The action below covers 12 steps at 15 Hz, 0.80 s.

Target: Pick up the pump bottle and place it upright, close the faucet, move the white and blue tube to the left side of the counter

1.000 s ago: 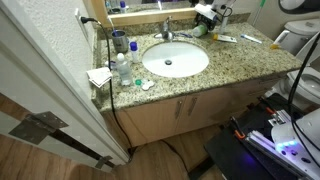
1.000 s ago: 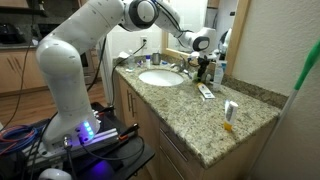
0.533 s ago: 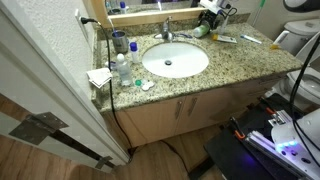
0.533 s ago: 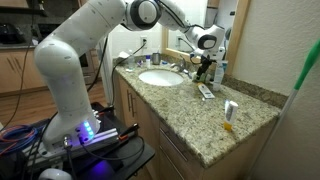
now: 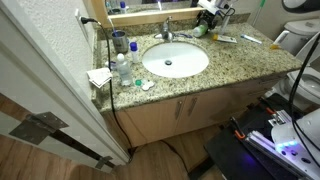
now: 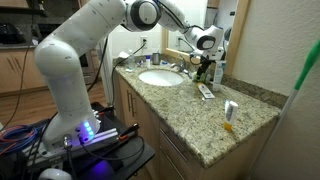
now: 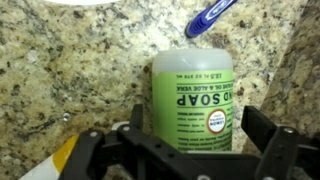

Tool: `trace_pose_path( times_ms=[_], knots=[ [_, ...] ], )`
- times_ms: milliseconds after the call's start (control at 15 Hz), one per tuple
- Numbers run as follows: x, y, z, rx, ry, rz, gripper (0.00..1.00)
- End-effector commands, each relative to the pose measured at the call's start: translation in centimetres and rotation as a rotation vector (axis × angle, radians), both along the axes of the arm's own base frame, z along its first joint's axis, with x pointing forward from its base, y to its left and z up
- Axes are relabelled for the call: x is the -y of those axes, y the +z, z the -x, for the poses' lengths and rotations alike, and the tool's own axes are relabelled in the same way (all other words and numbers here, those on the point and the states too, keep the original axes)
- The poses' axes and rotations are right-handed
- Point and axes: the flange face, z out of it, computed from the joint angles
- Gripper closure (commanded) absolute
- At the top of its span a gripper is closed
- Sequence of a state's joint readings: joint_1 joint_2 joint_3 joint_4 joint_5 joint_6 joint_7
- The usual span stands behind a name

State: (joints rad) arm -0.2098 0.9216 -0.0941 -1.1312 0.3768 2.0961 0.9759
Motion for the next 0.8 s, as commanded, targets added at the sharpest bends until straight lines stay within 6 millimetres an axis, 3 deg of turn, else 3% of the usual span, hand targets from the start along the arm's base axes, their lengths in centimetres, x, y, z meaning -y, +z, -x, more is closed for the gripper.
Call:
trace_pose_path(
  times_ms=[0, 133, 200, 267, 533, 733],
  knots=[
    [-0.80, -0.97, -0.63, 0.039, -0.003, 0.030, 0.00],
    [-0.73, -1.43, -0.67, 0.048, -0.002, 0.033, 0.00],
    [-0.59, -1.52, -0.67, 0.051, -0.009, 0.038, 0.25],
    [-0.44, -1.57, -0.66, 0.054, -0.010, 0.034, 0.26],
    [0.16, -1.56, -0.52, 0.050, -0.017, 0.032, 0.53],
    [-0.14, -1.17, -0.64, 0.052, -0.011, 0.030, 0.56]
  ],
)
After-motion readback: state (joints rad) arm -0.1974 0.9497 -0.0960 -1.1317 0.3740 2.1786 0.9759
